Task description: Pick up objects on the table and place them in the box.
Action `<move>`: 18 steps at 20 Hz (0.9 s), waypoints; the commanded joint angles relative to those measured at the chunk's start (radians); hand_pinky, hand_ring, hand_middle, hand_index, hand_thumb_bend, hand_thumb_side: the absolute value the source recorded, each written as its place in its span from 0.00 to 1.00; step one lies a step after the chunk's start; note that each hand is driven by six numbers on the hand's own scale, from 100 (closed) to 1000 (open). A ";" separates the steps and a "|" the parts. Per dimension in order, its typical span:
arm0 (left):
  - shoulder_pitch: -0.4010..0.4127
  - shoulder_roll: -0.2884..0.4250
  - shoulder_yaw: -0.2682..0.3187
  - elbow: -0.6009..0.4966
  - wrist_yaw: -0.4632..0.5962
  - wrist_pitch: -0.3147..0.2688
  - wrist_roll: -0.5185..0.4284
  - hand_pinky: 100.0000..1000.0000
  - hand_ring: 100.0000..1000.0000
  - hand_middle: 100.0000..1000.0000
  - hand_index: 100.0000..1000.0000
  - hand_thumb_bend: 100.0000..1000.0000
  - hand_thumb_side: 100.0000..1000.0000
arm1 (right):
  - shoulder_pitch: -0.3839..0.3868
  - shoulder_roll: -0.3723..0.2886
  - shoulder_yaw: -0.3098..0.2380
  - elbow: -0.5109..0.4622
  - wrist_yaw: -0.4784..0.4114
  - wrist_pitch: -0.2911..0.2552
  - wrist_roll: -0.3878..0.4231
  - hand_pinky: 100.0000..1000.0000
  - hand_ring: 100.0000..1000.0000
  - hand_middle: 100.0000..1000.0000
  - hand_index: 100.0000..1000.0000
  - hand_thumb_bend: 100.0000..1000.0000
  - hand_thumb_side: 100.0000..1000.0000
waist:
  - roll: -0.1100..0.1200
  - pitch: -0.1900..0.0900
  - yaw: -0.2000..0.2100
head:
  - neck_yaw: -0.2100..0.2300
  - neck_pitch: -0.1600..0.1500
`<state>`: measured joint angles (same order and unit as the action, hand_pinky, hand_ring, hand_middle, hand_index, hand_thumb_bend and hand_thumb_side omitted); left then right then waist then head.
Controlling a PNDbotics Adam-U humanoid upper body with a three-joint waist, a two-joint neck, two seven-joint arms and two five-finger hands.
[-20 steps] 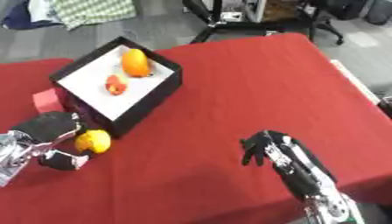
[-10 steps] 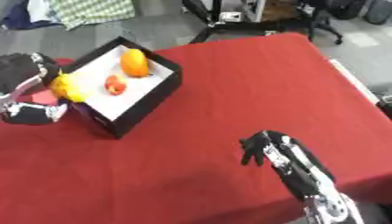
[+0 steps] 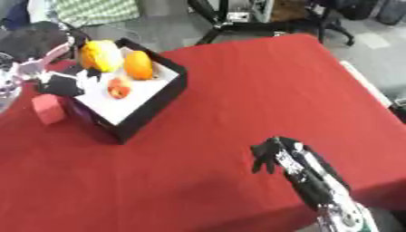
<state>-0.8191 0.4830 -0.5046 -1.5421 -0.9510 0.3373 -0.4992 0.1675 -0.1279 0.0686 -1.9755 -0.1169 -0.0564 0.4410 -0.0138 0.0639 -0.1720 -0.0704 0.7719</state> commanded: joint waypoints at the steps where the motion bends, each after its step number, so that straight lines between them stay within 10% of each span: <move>1: -0.040 -0.048 0.011 0.073 -0.055 0.025 0.022 0.72 0.56 0.54 0.75 0.01 0.31 | -0.008 -0.009 0.003 -0.020 -0.011 -0.001 0.007 0.88 0.41 0.18 0.52 0.00 0.66 | -0.001 -0.008 -0.004 | 0.008 -0.002; 12: -0.081 -0.130 0.074 0.371 -0.208 -0.040 0.131 0.73 0.57 0.56 0.78 0.03 0.32 | -0.018 -0.006 0.004 -0.018 -0.023 0.003 0.012 0.88 0.41 0.18 0.52 0.00 0.64 | -0.003 -0.010 -0.015 | 0.006 -0.002; 18: -0.087 -0.162 0.101 0.513 -0.224 -0.077 0.233 0.73 0.57 0.59 0.88 0.02 0.50 | -0.017 -0.005 0.007 -0.019 -0.023 0.004 0.015 0.88 0.41 0.18 0.52 0.00 0.64 | -0.005 -0.009 -0.014 | 0.001 -0.002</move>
<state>-0.8796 0.3174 -0.4196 -1.0415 -1.1677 0.2673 -0.2899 0.1580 -0.1277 0.0745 -1.9755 -0.1343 -0.0505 0.4521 -0.0141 0.0637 -0.1854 -0.0660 0.7719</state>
